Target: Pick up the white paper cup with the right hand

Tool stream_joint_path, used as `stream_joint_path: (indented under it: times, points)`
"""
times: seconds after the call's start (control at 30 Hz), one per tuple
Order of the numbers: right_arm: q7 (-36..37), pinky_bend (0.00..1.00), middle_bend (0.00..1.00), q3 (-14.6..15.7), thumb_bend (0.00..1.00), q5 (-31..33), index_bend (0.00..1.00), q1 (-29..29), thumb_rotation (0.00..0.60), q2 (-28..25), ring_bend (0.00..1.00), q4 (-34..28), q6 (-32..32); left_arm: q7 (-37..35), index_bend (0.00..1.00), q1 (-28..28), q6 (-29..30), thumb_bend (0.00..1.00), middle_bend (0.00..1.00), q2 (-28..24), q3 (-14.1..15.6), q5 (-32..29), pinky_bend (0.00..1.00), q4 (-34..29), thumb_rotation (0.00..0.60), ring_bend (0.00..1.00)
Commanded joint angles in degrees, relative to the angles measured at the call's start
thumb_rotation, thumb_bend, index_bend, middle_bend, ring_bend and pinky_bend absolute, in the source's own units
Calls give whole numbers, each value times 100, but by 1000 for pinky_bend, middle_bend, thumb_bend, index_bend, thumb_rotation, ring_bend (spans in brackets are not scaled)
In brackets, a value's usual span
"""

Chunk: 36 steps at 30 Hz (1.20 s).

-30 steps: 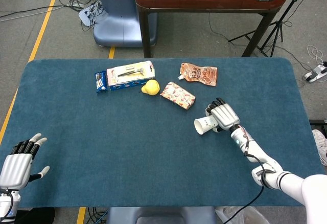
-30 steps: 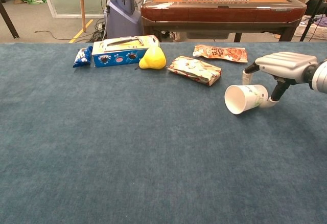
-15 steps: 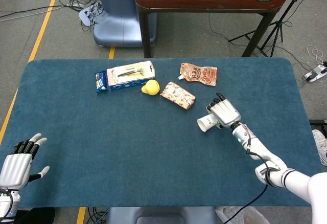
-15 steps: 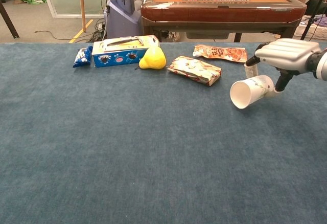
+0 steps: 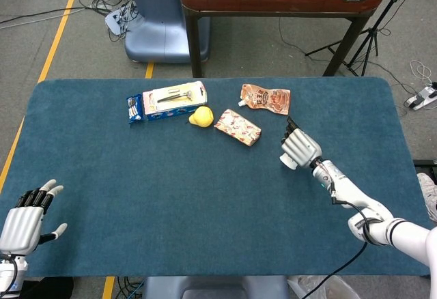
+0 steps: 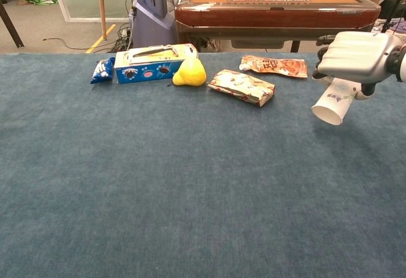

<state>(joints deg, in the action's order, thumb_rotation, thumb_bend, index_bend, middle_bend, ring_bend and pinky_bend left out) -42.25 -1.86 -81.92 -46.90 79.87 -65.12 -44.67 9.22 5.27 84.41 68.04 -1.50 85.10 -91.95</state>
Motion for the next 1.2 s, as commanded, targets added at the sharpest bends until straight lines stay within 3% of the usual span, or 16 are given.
stream_joint_path:
  times: [0.03, 0.3, 0.5, 0.7, 1.0, 1.2]
  points:
    - [-455, 87, 401, 94, 264, 61, 540, -62, 600, 32, 233, 59, 93, 3, 202, 6, -13, 146, 126, 4, 3, 3, 143, 3, 600, 161]
    - [-1298, 0, 360, 110, 266, 155, 515, -82, 600, 192, 176, 143, -7, 1, 202, 10, -48, 146, 126, 31, 18, -5, 143, 27, 600, 161]
    - [-1929, 0, 240, -21, 265, 573, 272, 25, 600, 227, 77, -156, -197, -6, 202, -8, -64, 146, 126, 23, 39, -24, 143, 47, 600, 161]
    - [-2387, 0, 174, -29, 265, 886, 150, 67, 600, 229, 36, -550, -301, -52, 202, -11, -54, 146, 126, 8, 37, -10, 143, 64, 600, 160]
    - [-2444, 0, 119, -160, 265, 1290, 62, 213, 600, -141, 12, -1299, -711, -84, 202, -1, -45, 146, 126, -30, 20, 6, 143, 70, 600, 161]
    - [-1871, 0, 129, -249, 265, 1400, 63, 563, 600, -673, 12, -2068, -1286, -75, 202, 92, -119, 145, 126, -15, -36, 20, 143, 77, 600, 161]
